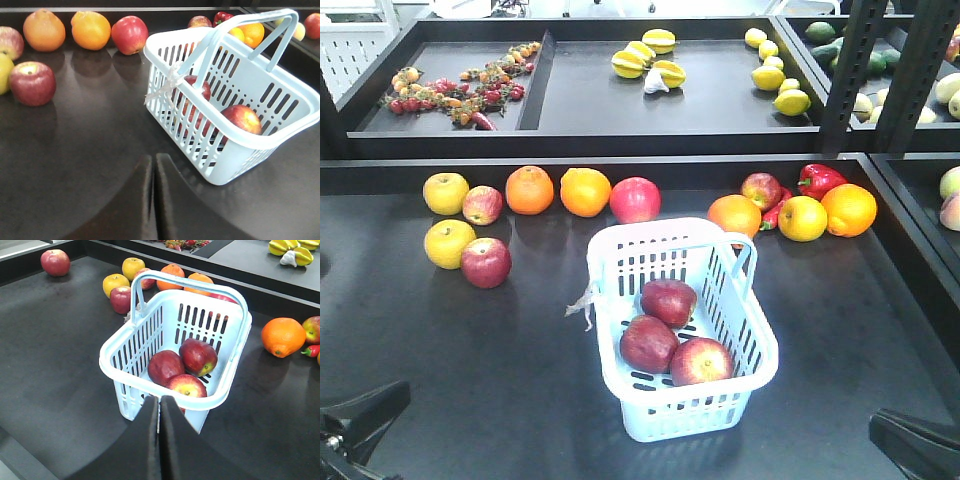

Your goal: Pick three apples into basket with both arms

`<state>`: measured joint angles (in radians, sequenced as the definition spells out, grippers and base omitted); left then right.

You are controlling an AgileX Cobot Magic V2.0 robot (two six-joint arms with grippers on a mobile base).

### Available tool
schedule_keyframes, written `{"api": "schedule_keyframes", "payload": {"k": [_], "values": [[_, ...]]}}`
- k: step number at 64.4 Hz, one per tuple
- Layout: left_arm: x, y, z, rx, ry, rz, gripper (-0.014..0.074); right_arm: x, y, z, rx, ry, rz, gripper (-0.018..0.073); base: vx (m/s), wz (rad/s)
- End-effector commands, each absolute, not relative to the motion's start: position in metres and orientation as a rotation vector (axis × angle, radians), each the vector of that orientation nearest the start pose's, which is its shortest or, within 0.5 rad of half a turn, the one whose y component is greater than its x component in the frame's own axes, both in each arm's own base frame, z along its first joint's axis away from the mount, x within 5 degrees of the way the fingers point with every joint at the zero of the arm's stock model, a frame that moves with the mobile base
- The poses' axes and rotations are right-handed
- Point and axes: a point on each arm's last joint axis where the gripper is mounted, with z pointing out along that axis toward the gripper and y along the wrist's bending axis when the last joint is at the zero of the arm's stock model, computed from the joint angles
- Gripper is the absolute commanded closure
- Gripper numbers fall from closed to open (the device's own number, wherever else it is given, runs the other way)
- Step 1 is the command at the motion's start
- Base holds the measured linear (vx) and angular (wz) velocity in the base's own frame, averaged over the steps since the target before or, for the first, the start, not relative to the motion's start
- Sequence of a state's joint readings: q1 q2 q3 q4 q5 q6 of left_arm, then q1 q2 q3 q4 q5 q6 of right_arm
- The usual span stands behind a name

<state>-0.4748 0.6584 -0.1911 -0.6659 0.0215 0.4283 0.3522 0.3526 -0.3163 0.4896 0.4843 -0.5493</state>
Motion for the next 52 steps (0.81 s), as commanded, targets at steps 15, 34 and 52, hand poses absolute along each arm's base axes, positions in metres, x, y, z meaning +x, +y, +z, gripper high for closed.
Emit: {"api": "schedule_keyframes", "payload": {"k": [15, 34, 52], "values": [[0.089, -0.046, 0.217, 0.258, 1.831, -0.472, 0.0603, 0.072, 0.045, 0.272, -0.534, 1.804, 0.368, 0.0563, 0.00, 0.00], [0.064, -0.033, 0.176, 0.178, 1.849, -0.541, 0.0603, 0.072, 0.045, 0.272, -0.533, 1.803, 0.367, 0.0563, 0.00, 0.00], [0.057, -0.023, 0.186, 0.223, 1.660, -0.375, 0.0603, 0.072, 0.045, 0.272, -0.533, 1.803, 0.367, 0.0563, 0.00, 0.00]]}}
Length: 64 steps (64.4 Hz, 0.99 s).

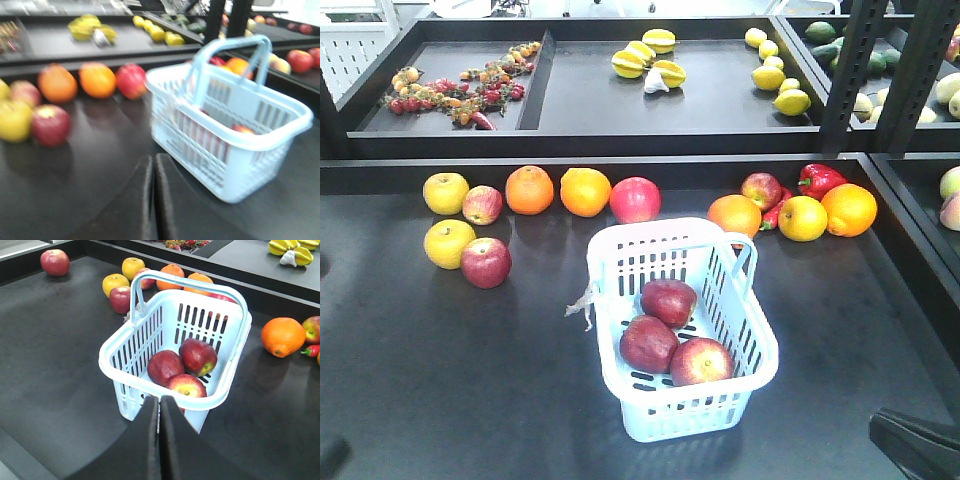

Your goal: Pick three apples into basket with both arms

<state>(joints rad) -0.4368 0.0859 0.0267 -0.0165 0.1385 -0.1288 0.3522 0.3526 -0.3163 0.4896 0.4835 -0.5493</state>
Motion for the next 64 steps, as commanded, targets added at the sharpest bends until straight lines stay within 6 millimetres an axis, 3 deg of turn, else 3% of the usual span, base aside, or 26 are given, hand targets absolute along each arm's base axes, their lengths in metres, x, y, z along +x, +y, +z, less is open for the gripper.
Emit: {"api": "schedule_keyframes", "payload": {"k": [1, 28, 64], "values": [[0.057, -0.022, 0.186, 0.210, 1.655, -0.365, 0.0603, 0.072, 0.045, 0.272, -0.533, 1.803, 0.367, 0.0563, 0.00, 0.00], [0.056, 0.001, 0.193, -0.133, 1.550, -0.104, 0.0603, 0.072, 0.045, 0.272, -0.534, 1.803, 0.367, 0.0563, 0.00, 0.00], [0.056, 0.005, 0.193, -0.164, 1.539, -0.038, 0.0603, 0.072, 0.045, 0.271, -0.535, 1.805, 0.368, 0.0563, 0.00, 0.00]]}}
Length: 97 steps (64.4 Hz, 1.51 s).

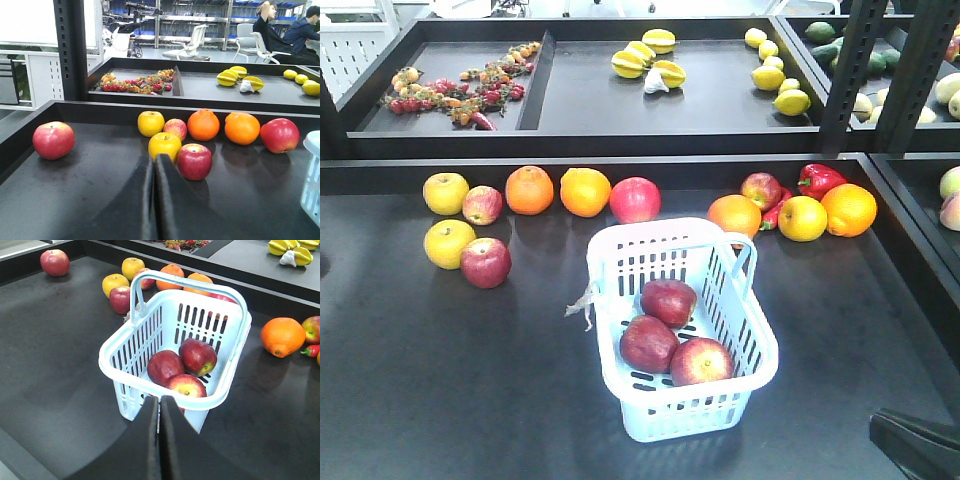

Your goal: Pick three apples into basket with both arms

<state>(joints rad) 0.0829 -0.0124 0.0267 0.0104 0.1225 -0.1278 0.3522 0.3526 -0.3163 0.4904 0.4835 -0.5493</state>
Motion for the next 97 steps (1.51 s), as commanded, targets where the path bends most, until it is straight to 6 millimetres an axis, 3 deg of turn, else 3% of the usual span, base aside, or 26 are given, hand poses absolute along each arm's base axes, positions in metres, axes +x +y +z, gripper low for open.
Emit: {"api": "schedule_keyframes", "payload": {"k": [1, 57, 63, 83, 97], "values": [[0.056, 0.005, 0.193, -0.164, 1.540, -0.038, 0.0603, 0.072, 0.045, 0.271, -0.535, 1.805, 0.368, 0.0563, 0.00, 0.00], [0.056, 0.005, 0.194, -0.163, 1.539, -0.038, 0.0603, 0.071, 0.044, 0.270, -0.544, 1.794, 0.346, 0.0563, 0.00, 0.00], [0.056, 0.005, 0.194, -0.163, 1.539, -0.038, 0.0603, 0.071, 0.040, 0.256, -0.515, 1.778, 0.305, 0.0563, 0.00, 0.00], [0.056, 0.005, 0.194, -0.163, 1.539, -0.038, 0.0603, 0.063, 0.018, 0.190, -0.125, 1.770, 0.279, 0.0563, 0.00, 0.00], [0.056, 0.005, 0.194, -0.164, 1.540, -0.038, 0.0603, 0.056, 0.006, 0.186, 0.020, 1.663, 0.182, 0.0563, 0.00, 0.00]]}}
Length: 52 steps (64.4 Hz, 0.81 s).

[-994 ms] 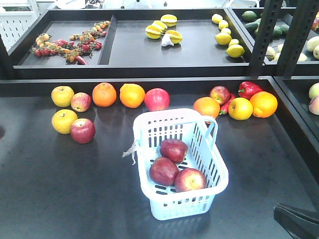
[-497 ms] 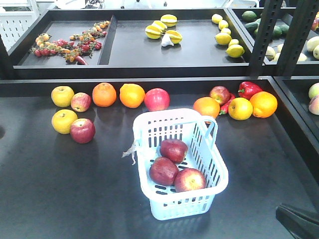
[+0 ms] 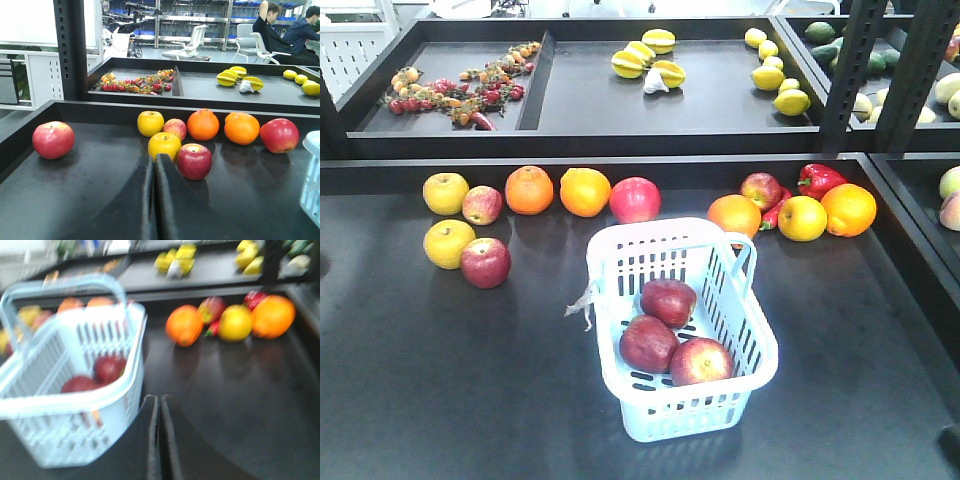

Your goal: Pick three apples into basket with both arms

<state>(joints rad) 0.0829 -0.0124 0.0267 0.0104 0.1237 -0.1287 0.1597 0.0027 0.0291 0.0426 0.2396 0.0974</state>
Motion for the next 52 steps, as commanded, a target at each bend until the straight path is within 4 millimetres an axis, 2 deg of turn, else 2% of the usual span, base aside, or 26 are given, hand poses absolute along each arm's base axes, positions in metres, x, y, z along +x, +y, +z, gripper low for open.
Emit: {"api": "schedule_keyframes", "payload": {"k": [1, 11, 25, 52], "values": [[0.056, 0.005, 0.194, -0.164, 1.540, -0.038, 0.0603, 0.056, 0.006, 0.187, 0.026, 1.659, 0.176, 0.0563, 0.00, 0.00], [0.056, 0.005, 0.194, -0.164, 1.540, -0.038, 0.0603, 0.057, 0.001, 0.194, 0.083, 1.582, 0.116, 0.0563, 0.00, 0.00], [0.056, 0.005, 0.194, -0.164, 1.540, -0.038, 0.0603, 0.056, 0.002, 0.205, 0.014, 1.457, 0.056, 0.0563, 0.00, 0.00], [0.056, 0.005, 0.194, -0.164, 1.540, -0.038, 0.0603, 0.056, 0.002, 0.207, 0.021, 1.438, 0.066, 0.0563, 0.00, 0.00]]}}
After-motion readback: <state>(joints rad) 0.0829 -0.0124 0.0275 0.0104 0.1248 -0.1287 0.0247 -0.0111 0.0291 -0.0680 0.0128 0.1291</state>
